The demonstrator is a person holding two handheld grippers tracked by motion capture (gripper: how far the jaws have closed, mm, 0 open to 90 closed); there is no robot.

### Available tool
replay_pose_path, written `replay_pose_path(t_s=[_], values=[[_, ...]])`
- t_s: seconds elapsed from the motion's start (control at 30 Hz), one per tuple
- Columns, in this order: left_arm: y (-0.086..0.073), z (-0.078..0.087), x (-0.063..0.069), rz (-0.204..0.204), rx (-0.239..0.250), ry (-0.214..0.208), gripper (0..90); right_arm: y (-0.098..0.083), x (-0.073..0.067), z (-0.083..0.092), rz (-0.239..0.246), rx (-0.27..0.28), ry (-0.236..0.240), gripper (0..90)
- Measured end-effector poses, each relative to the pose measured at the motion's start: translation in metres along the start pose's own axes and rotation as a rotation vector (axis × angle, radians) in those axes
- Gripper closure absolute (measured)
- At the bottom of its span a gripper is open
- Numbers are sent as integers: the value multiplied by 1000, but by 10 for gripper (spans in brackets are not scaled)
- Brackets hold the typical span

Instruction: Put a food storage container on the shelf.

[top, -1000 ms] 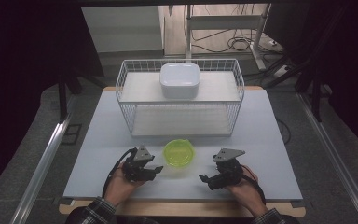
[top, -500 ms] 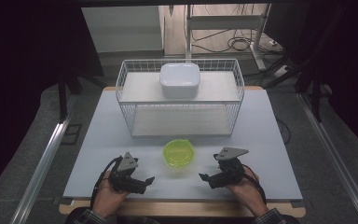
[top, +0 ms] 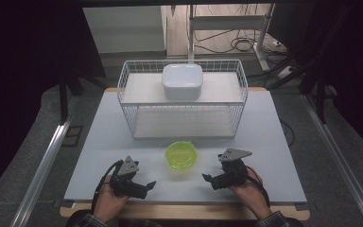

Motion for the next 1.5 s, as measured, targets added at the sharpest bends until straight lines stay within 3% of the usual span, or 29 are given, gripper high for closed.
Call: replay_pose_path(t_s=[0.07,0.23,0.53,0.6,0.7,0.83,0.97,1.23,1.5], values=[[0,-1,1,-3,1,1,22,2,0,1,-20,14,16,33],[1,-3,3,-16,-9,7,22,5,2,2,-18,27,19,36],[0,-2,0,-2,-9,20,19,27,7,9,-118,75,98,29],[0,-3,0,-6,-11,24,19,30,8,9,-142,61,116,33],[0,-3,0,-11,-14,33,19,34,11,8,-175,36,133,97],[0,-3,0,-11,-15,35,19,40,14,8,-235,16,212,201],[0,-3,0,-14,-17,40,20,51,16,-3,-300,6,282,295],[0,-3,0,-18,-19,37,20,67,20,-24,-392,-24,352,486],[-1,-4,1,-26,-27,38,21,67,23,-38,-475,-58,418,615]])
Point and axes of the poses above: each handheld gripper's, and its own axes: z roughly backward along the jaws, y roughly out of its top, x roughly to its right, the point moved 9 cm from there along -z, roughly forward along the jaws, and after that the axes turned 10 degrees about -x, right-handed, at the moved point
